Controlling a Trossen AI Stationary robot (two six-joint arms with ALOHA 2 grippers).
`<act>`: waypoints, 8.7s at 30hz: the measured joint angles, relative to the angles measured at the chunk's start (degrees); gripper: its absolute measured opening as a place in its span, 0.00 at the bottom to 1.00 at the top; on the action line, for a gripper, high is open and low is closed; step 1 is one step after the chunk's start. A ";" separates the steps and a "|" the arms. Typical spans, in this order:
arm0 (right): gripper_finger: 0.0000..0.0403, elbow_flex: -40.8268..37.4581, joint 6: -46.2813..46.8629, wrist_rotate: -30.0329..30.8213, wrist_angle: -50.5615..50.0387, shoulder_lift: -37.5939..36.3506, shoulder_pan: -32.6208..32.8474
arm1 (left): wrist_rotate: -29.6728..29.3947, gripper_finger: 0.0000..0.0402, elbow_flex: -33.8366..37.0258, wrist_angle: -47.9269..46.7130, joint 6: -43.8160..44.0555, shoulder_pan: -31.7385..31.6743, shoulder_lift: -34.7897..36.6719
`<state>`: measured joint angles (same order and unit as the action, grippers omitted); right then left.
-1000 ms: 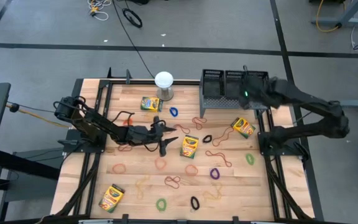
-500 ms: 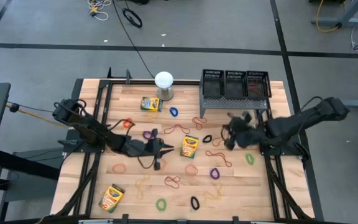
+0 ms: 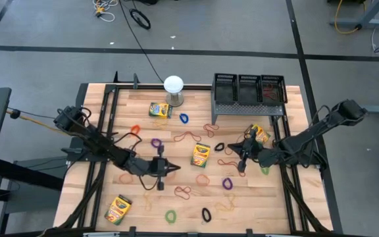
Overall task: Pick & Place Office Desk Supplies
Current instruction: Put the violet spring keychain into the left black basket on the shelf
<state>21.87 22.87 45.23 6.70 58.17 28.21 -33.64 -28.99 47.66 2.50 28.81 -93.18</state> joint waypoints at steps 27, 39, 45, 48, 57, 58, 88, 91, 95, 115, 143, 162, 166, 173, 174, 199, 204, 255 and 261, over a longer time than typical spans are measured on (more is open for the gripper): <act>0.06 -0.81 -0.25 -0.17 -0.52 0.00 0.02 | -3.98 0.04 -11.98 -33.64 9.15 2.47 0.03; 0.06 -0.81 -0.24 -0.17 -0.53 0.00 0.02 | 4.72 0.22 -22.16 -59.19 22.05 3.48 -0.14; 0.06 -0.81 -0.24 -0.17 -0.55 0.00 0.02 | 5.35 0.33 -22.16 -62.15 26.12 3.87 -0.14; 0.06 -0.81 -0.24 -0.17 -0.53 0.00 0.02 | 5.18 0.34 -22.16 -62.23 26.14 3.82 -0.14; 0.06 -0.81 -0.24 -0.17 -0.54 -0.02 0.02 | 5.31 0.34 -22.18 -69.43 29.33 2.63 -0.16; 0.06 -0.81 -0.24 -0.17 -0.55 -0.02 0.02 | 5.52 0.34 -22.18 -70.60 30.35 2.05 -0.16; 0.06 -0.79 -0.24 -0.17 -0.53 -0.02 0.02 | 16.65 0.43 -16.96 -80.42 13.97 -25.50 1.21; 0.06 -0.79 -0.22 -0.15 -0.55 -0.02 0.02 | 17.82 0.40 -15.74 -78.17 13.79 -25.41 1.15; 0.06 -0.79 -0.23 -0.17 -0.55 -0.02 0.02 | 17.90 0.28 -15.66 -77.42 11.72 -24.76 1.08; 0.06 -0.79 -0.23 -0.16 -0.53 -0.02 0.00 | 12.60 0.05 -15.51 -73.57 4.14 -18.91 2.61; 0.06 -0.72 -13.00 1.21 2.82 -0.09 -1.07 | 38.09 0.05 -2.37 26.21 -8.56 -21.90 -16.83; 0.03 1.08 -20.15 -12.22 13.05 11.51 -9.05 | 44.46 0.05 -9.55 35.83 -9.48 -25.18 -27.22; 0.13 4.39 -21.24 -12.99 12.16 16.17 -9.05 | 44.49 0.05 -9.55 35.81 -9.59 -25.15 -27.22; 0.34 10.75 -25.09 -14.28 8.27 23.28 -9.05 | 44.26 0.05 -9.53 35.18 -9.59 -25.15 -27.22; 0.37 11.58 -25.11 -14.83 8.19 23.66 -9.01 | 44.23 0.05 -9.53 35.09 -9.59 -25.15 -27.22; 0.42 13.05 -28.13 -21.96 9.82 26.32 -9.93 | 42.48 0.05 -9.53 34.40 -9.61 -25.55 -27.22; 0.30 13.01 -28.81 -21.76 10.58 27.17 -10.84 | 42.09 0.05 -9.53 34.69 -9.59 -25.50 -27.22; 0.03 40.44 -14.08 -15.27 -52.98 8.16 -60.21 | 27.21 0.44 9.39 33.74 -5.29 -25.35 -13.21; 0.03 40.44 -14.83 -16.98 -50.78 9.47 -61.53 | 27.21 0.44 9.38 33.53 -5.29 -25.35 -13.21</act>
<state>62.30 8.04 28.25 -44.08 67.64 -33.32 -6.44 -19.62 81.19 -2.79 3.46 -106.39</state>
